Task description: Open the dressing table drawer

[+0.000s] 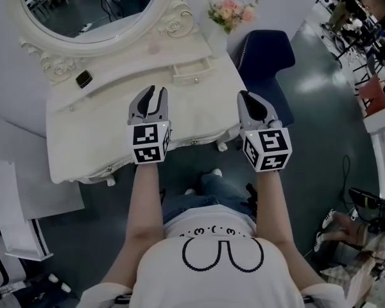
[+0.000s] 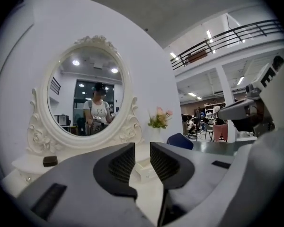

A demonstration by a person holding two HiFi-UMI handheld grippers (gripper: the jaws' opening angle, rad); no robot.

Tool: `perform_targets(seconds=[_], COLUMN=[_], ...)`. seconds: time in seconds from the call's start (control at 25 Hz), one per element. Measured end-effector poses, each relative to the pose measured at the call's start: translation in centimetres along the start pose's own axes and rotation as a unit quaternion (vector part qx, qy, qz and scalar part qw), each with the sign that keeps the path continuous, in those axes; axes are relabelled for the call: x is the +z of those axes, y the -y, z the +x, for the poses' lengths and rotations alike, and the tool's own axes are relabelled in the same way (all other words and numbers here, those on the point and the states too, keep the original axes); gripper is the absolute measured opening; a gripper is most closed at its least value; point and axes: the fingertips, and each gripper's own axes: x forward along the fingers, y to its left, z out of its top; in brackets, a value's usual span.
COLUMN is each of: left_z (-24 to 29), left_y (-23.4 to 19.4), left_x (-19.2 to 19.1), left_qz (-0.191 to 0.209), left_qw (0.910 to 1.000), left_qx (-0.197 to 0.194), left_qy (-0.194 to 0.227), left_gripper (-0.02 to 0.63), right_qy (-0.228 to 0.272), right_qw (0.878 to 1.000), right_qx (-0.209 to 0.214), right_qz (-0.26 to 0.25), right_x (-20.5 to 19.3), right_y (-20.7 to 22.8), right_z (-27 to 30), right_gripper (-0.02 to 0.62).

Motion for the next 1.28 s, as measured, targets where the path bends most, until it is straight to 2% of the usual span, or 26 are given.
perform_targets(seconds=[0.16, 0.24, 0.56, 1.28], left_z=[-1.6, -2.3, -3.5, -4.6], left_y=[-1.4, -1.7, -0.7, 2.7], left_x=[4.0, 6.0, 12.0, 14.2], left_qz=[0.022, 0.027, 0.041, 0.055], left_qw=[0.9989, 0.9978, 0.9934, 0.9915], left_qx=[0.015, 0.020, 0.029, 0.025], left_qy=[0.040, 0.058, 0.103, 0.115], left_gripper=[0.080, -0.002, -0.002, -0.002], right_qy=[0.039, 0.054, 0.084, 0.108], right_qw=[0.999, 0.998, 0.995, 0.993], right_qx=[-0.008, -0.011, 0.001, 0.008], right_qz=[-0.015, -0.018, -0.046, -0.040], right_x=[3.8, 5.3, 9.5, 10.5], right_y=[0.7, 1.1, 2.6, 4.9], right_z=[-1.2, -1.7, -2.7, -5.0], right_gripper=[-0.003, -0.003, -0.003, -0.003])
